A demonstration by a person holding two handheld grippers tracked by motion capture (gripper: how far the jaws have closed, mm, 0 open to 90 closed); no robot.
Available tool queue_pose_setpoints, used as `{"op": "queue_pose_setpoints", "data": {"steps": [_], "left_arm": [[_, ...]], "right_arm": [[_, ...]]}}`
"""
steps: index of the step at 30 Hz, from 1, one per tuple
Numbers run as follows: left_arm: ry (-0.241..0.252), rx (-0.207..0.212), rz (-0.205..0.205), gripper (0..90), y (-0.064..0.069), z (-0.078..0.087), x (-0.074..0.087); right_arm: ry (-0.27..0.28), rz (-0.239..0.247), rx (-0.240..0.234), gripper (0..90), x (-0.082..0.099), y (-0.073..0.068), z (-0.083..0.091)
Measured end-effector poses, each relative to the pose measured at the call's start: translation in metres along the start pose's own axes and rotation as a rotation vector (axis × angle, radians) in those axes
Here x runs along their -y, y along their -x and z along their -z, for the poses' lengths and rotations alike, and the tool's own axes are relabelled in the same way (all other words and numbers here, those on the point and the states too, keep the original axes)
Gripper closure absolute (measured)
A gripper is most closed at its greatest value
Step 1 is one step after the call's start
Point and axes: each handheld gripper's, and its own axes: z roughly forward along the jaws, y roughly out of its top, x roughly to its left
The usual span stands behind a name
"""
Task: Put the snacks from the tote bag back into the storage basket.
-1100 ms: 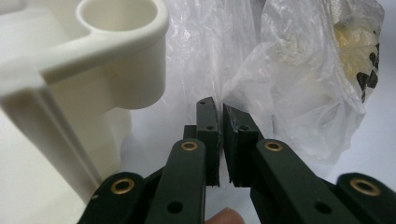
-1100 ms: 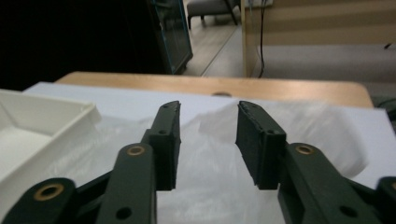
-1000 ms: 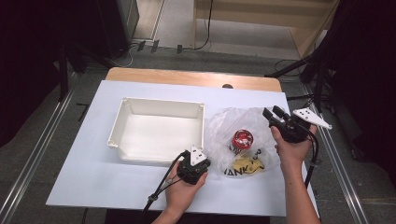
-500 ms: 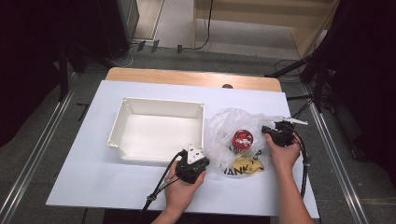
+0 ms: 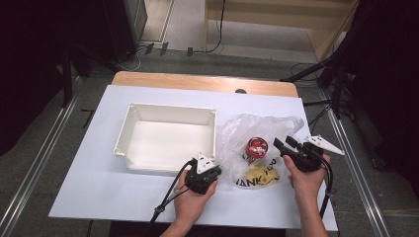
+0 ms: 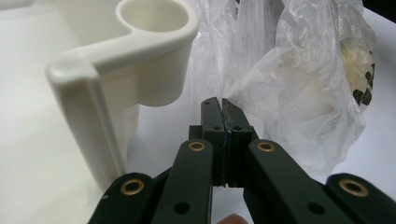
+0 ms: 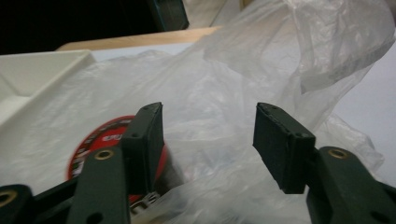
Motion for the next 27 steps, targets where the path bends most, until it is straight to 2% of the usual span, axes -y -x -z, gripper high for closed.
{"op": "queue_pose_setpoints", "data": {"steps": [3,7,8,11,19,23,27], "left_arm": [[-0.001,-0.005,0.003,90.0,0.0,0.0,0.0],[-0.004,-0.004,-0.006,90.0,0.0,-0.001,0.0],[-0.005,-0.01,-0.011,90.0,0.002,-0.001,0.0],[-0.005,-0.01,-0.013,90.0,0.002,-0.001,0.0],[-0.007,-0.009,-0.018,90.0,0.002,-0.001,0.0],[-0.005,-0.007,-0.017,90.0,0.002,-0.001,0.0],[-0.007,-0.005,-0.022,90.0,0.002,-0.001,0.0]], "right_arm": [[0.019,0.027,-0.022,40.7,0.006,-0.007,0.01],[-0.012,0.052,-0.03,36.3,0.009,-0.014,0.011],[-0.017,0.057,-0.054,33.9,0.009,-0.019,0.01],[-0.034,0.064,-0.062,31.1,0.009,-0.024,0.006],[-0.05,0.077,-0.053,26.4,0.013,-0.034,-0.003],[-0.055,0.09,-0.064,21.5,0.011,-0.04,-0.009],[-0.108,0.108,-0.056,15.1,0.015,-0.045,-0.021]]}}
